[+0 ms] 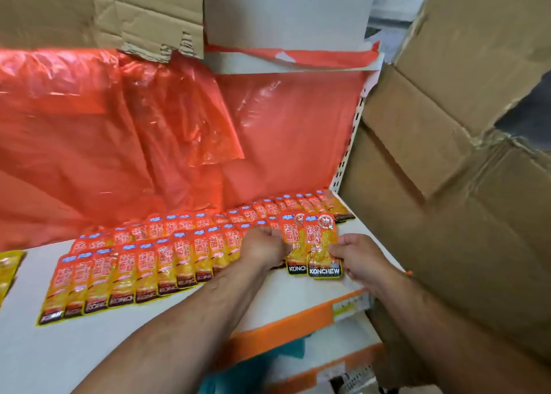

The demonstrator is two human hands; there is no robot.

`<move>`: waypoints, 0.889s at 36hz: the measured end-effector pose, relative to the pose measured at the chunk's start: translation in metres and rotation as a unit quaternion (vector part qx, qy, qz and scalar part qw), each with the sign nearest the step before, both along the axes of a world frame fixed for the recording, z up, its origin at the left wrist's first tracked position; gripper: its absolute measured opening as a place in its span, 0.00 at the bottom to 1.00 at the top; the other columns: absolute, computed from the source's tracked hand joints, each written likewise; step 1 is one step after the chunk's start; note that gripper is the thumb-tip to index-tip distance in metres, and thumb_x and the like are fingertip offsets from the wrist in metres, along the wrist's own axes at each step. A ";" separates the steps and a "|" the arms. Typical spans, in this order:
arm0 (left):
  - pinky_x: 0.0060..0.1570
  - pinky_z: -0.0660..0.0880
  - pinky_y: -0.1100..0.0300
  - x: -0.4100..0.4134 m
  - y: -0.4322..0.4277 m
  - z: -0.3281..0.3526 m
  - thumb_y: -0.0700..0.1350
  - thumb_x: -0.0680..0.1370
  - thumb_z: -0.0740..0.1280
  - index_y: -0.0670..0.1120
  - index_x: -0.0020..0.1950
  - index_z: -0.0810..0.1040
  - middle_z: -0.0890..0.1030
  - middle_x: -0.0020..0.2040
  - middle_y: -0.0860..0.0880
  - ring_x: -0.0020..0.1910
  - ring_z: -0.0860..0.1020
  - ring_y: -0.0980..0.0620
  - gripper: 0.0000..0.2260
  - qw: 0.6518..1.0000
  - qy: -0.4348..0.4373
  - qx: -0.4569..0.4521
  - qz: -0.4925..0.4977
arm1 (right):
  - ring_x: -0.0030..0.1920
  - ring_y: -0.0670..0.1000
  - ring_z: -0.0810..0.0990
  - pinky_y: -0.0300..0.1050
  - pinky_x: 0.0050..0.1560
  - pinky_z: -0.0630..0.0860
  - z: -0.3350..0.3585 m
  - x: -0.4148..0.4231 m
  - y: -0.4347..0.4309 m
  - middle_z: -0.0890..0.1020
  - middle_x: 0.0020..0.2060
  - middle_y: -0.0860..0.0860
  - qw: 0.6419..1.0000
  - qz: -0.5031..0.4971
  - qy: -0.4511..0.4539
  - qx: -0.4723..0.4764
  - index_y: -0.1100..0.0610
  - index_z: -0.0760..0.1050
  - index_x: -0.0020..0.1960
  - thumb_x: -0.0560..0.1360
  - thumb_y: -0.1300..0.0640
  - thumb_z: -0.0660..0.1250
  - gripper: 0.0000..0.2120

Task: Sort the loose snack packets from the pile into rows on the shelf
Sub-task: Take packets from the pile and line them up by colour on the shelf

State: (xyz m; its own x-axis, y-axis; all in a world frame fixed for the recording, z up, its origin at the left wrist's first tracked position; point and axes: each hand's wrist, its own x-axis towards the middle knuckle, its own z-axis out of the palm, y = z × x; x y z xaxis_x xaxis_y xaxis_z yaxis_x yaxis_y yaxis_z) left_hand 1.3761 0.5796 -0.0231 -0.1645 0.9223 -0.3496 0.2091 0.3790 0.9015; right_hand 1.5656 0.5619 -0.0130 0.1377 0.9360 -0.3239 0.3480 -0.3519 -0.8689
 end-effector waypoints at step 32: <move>0.34 0.72 0.57 0.074 0.047 -0.010 0.39 0.68 0.66 0.43 0.38 0.79 0.82 0.37 0.44 0.38 0.79 0.44 0.02 0.941 0.337 0.040 0.002 | 0.30 0.50 0.62 0.42 0.30 0.56 -0.009 0.069 0.086 0.67 0.29 0.53 0.994 0.083 0.018 -0.073 0.56 0.72 0.40 0.76 0.63 0.69 0.09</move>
